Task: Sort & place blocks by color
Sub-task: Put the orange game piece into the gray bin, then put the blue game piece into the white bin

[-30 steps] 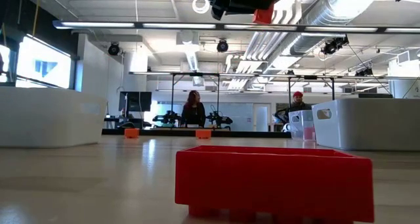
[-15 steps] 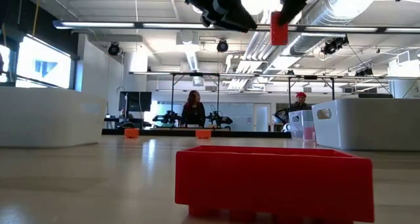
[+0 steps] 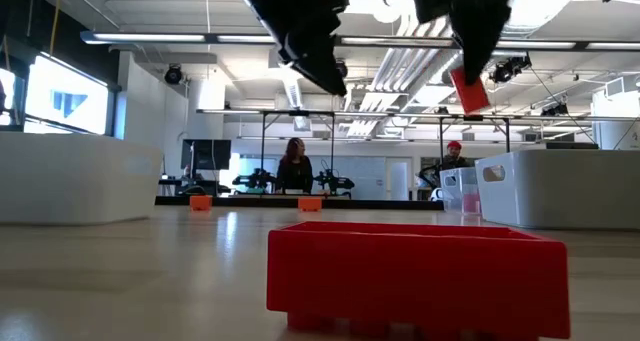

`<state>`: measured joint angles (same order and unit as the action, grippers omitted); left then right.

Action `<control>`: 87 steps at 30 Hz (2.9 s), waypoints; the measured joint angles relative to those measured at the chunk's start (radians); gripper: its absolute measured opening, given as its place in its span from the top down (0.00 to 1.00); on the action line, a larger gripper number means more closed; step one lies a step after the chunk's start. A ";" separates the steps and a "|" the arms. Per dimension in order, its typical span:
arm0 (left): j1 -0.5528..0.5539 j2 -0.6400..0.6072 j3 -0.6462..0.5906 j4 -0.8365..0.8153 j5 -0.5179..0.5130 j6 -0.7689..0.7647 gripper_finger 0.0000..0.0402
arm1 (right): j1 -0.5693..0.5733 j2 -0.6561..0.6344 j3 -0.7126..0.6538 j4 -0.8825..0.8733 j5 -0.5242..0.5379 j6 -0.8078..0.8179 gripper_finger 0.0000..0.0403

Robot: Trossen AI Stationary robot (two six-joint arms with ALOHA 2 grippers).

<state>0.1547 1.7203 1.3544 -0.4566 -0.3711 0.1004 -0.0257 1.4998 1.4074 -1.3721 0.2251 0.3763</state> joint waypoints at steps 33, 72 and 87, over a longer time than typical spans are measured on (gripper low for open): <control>-0.069 0.000 0.000 -0.404 0.001 -0.095 0.46 | -0.002 -0.002 -0.507 -0.030 -0.158 0.251 0.62; -0.136 0.000 0.000 -0.488 -0.007 -0.316 0.46 | 0.703 -0.003 -0.251 0.239 -0.281 0.639 0.54; -0.136 0.001 0.000 -0.486 0.012 -0.360 0.46 | 0.947 0.048 -0.252 0.436 -0.123 0.615 0.42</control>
<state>0.0189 1.7210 1.3544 -0.9424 -0.3588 -0.2592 0.9208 1.5481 1.1557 -0.9362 0.1021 0.9913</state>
